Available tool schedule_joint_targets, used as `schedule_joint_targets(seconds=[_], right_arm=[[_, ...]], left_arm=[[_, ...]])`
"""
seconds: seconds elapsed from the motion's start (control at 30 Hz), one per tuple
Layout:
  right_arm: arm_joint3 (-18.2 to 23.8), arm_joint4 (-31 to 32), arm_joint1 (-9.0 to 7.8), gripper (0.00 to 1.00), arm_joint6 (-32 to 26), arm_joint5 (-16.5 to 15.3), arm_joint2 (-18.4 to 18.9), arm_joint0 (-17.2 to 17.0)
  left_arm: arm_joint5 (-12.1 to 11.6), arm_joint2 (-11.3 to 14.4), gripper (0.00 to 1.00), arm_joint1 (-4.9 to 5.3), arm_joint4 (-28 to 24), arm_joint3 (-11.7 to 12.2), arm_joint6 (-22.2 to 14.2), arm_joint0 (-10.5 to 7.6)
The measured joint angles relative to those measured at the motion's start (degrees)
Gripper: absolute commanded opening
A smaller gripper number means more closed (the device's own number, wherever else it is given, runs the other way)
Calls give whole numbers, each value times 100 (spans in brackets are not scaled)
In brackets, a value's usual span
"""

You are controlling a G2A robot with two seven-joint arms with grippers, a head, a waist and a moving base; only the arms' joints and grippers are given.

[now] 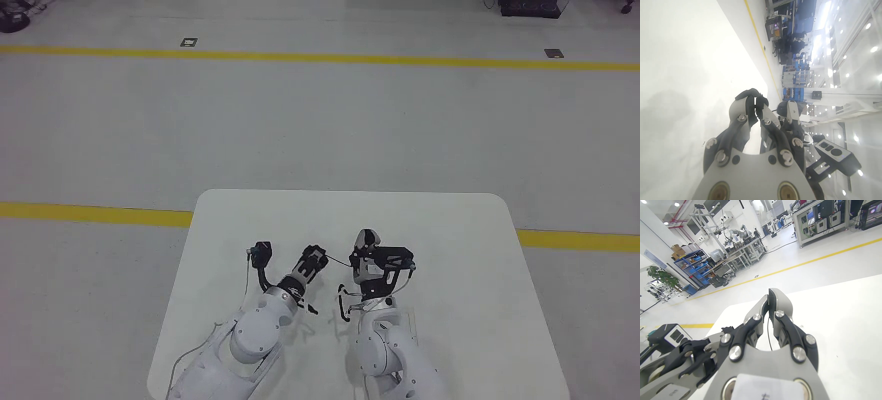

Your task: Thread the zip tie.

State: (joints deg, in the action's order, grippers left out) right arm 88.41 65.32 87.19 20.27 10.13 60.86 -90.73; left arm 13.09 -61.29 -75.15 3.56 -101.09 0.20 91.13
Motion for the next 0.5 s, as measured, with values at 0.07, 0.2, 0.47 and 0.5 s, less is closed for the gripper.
schedule_joint_targets(seconds=[0.07,0.2,0.47,0.5], right_arm=[[8,-21,1,0,13,-1,9,-3],[36,-48,-2,0,39,-22,27,-32],[48,-189,9,0,79,2,49,-43],[55,-222,9,0,79,-9,62,-45]], left_arm=[[16,-1,0,3,22,7,12,-1],[57,22,0,0,53,25,60,-14],[56,25,0,0,45,24,56,-14],[56,25,0,0,45,24,56,-14]])
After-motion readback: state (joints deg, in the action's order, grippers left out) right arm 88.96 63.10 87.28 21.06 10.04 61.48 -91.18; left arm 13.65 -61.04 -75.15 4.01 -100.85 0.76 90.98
